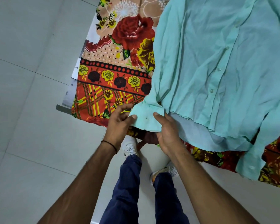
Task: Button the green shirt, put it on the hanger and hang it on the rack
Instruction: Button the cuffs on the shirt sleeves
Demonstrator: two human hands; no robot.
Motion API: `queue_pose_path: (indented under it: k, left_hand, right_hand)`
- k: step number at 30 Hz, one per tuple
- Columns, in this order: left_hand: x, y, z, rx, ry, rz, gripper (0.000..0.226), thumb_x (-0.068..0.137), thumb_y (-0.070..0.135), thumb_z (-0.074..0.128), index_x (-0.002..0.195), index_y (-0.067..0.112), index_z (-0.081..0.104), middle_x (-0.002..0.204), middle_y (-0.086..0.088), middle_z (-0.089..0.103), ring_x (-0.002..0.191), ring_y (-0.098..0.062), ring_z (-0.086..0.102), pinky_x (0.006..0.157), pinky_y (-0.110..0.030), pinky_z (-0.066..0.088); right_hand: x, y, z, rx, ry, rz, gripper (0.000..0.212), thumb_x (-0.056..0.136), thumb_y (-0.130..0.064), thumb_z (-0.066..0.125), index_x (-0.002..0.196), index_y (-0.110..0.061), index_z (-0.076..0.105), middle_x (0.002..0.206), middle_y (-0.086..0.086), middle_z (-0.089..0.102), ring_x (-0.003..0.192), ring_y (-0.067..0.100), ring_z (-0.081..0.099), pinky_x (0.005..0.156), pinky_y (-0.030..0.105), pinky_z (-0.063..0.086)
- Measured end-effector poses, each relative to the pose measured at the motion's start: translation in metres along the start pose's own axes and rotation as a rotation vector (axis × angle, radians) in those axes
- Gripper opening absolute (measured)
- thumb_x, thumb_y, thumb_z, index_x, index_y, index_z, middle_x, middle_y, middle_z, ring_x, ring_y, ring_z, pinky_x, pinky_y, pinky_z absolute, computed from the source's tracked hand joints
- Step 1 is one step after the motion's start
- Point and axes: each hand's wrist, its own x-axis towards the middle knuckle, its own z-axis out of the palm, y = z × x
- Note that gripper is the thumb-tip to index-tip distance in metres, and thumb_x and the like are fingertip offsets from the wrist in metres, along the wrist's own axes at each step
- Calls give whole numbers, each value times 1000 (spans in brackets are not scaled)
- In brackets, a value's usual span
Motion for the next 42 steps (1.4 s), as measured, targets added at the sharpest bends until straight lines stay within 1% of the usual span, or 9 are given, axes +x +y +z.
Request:
queue_pose_path:
  k: [5, 8, 13, 17, 20, 23, 29, 34, 42]
  left_hand:
    - [2, -3, 1, -38, -5, 68, 31, 93, -9, 51, 114, 15, 52, 80, 4, 73, 76, -18, 70, 61, -30, 57]
    - [3, -1, 5, -37, -16, 66, 28, 95, -11, 43, 108, 13, 51, 77, 8, 68, 75, -16, 67, 57, -27, 52]
    - [5, -2, 6, -61, -51, 40, 28, 93, -1, 43, 90, 17, 64, 107, -15, 65, 99, -34, 60, 83, -52, 52]
    - [6, -3, 5, -148, -56, -36, 13, 93, 5, 56, 99, 12, 66, 108, -15, 68, 97, -30, 64, 83, -43, 54]
    - [5, -9, 2, -98, -70, -6, 29, 79, 12, 73, 107, 13, 66, 119, -15, 68, 105, -32, 67, 86, -48, 58]
    - [3, -10, 2, 2, -43, 88, 32, 77, 3, 76, 106, 13, 67, 114, -13, 68, 104, -35, 67, 83, -53, 59]
    - [0, -4, 8, 185, 27, 264, 25, 81, -6, 70, 95, 15, 71, 100, 3, 69, 94, -20, 66, 82, -48, 58]
    - [2, -4, 8, 216, 26, 275, 22, 81, -4, 71, 93, 15, 73, 102, -2, 71, 96, -17, 67, 84, -47, 58]
    - [1, -10, 6, 210, 27, 260, 16, 83, 7, 75, 94, 19, 74, 100, 1, 73, 92, -23, 69, 82, -56, 57]
  right_hand:
    - [-2, 9, 2, -562, 322, -417, 27, 90, -12, 69, 107, -9, 48, 101, 2, 58, 89, 17, 62, 72, 17, 50]
    - [-11, 9, 2, -721, 325, -696, 18, 93, -13, 65, 97, -11, 48, 91, 3, 52, 82, 21, 53, 72, 22, 45]
    - [-19, 8, 8, -681, 12, -412, 21, 94, -37, 66, 104, -19, 63, 98, -8, 68, 92, 6, 64, 77, 16, 51]
    - [-13, 10, 5, -636, 46, -378, 14, 98, -20, 60, 110, -16, 65, 97, -8, 70, 90, 3, 67, 76, 16, 52]
    - [-10, 10, 5, -675, 70, -422, 21, 101, -19, 53, 115, -14, 67, 101, -4, 72, 94, 5, 67, 81, 20, 55]
    - [-9, 11, 6, -705, 131, -497, 22, 102, -21, 52, 116, -13, 67, 106, -3, 70, 100, 6, 65, 86, 22, 53]
    - [-16, 7, 13, -612, 91, -515, 19, 98, -13, 60, 116, -16, 65, 103, -4, 69, 94, 5, 66, 83, 17, 52]
    - [-16, 7, 15, -584, 73, -510, 23, 97, -10, 58, 117, -18, 65, 109, -6, 71, 104, 9, 67, 93, 27, 54]
    - [-16, 7, 12, -581, 64, -506, 22, 95, -8, 60, 114, -17, 67, 107, -9, 71, 104, 4, 66, 91, 23, 53]
